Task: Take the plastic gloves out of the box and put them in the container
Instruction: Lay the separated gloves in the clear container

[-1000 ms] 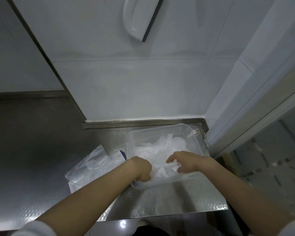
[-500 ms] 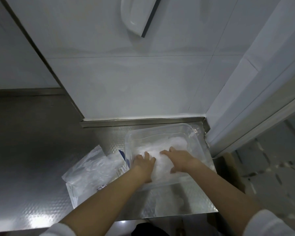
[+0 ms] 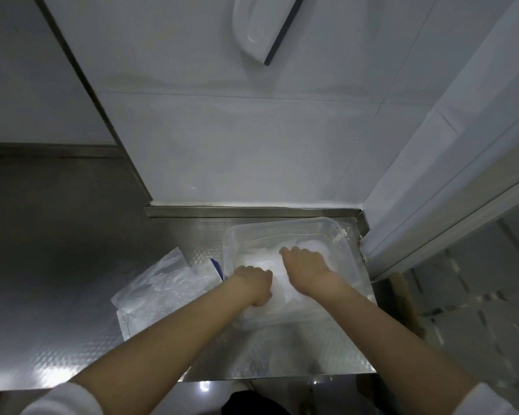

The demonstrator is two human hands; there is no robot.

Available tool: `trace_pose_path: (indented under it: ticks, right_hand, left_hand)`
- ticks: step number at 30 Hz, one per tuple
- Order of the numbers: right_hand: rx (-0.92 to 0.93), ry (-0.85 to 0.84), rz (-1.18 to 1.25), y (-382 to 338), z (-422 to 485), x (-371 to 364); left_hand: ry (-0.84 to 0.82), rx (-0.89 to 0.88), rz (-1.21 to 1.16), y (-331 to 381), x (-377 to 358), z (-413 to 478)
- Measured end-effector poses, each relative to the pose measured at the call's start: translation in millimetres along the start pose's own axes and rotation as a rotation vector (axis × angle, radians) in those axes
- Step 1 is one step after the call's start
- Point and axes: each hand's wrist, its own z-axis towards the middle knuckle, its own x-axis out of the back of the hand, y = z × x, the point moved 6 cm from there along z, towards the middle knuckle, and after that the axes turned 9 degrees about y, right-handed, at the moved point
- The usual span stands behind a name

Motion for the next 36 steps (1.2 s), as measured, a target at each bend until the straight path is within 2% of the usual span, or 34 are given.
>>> trace_pose_path:
  ticks: [1,5,7,9,11,13,15,16,17,20,24,26,28,30,34,36]
  right_hand:
    - [0.010,0.095,0.100,-9,-4,13]
    - [0.098,0.475,0.544,-45,-26,55]
    - [0.161,0.566,0.615,-62,-32,59]
    - [0.249,0.541,0.619,-83,-32,52]
    - [0.340,0.464,0.581,-107,-30,39]
    - [0.405,0.380,0.542,-130,-26,25]
    - [0.416,0.312,0.488,-147,-20,12]
    - [0.423,0.290,0.448,-153,-16,7]
    - [0.436,0.271,0.411,-159,-13,3]
    - [0.443,0.191,0.402,-171,-8,-3]
    - [0.269,0.141,0.735,-168,-7,4]
    - [0.194,0.193,0.907,-162,-6,13]
    - [0.203,0.255,0.946,-157,-4,23]
    - [0.211,0.286,0.937,-151,-3,29]
    - [0.149,0.322,0.996,-135,-4,35]
    - [0.122,0.322,1.004,-128,-4,36]
  left_hand:
    - [0.107,-0.015,-0.035,1,12,-6]
    - [0.753,0.031,-0.332,-34,53,-56]
    - [0.900,0.113,-0.394,-62,52,-80]
    - [0.976,0.220,-0.389,-91,41,-98]
    - [0.933,0.392,-0.350,-118,21,-106]
    - [0.740,0.560,-0.332,-142,-3,-110]
    - [0.537,0.676,-0.413,-161,-26,-113]
    - [0.486,0.703,-0.479,-168,-34,-114]
    - [0.477,0.701,-0.520,-172,-37,-116]
    - [0.645,0.611,-0.621,-179,-30,-126]
    - [0.819,0.431,-0.726,-171,-12,-138]
    - [0.915,0.367,-0.776,-167,-3,-144]
    - [0.966,0.339,-0.812,-164,3,-149]
    - [0.905,0.307,-0.851,-159,3,-148]
    - [0.525,0.205,-0.854,-140,-27,-135]
    - [0.368,0.249,-0.756,-135,-50,-129]
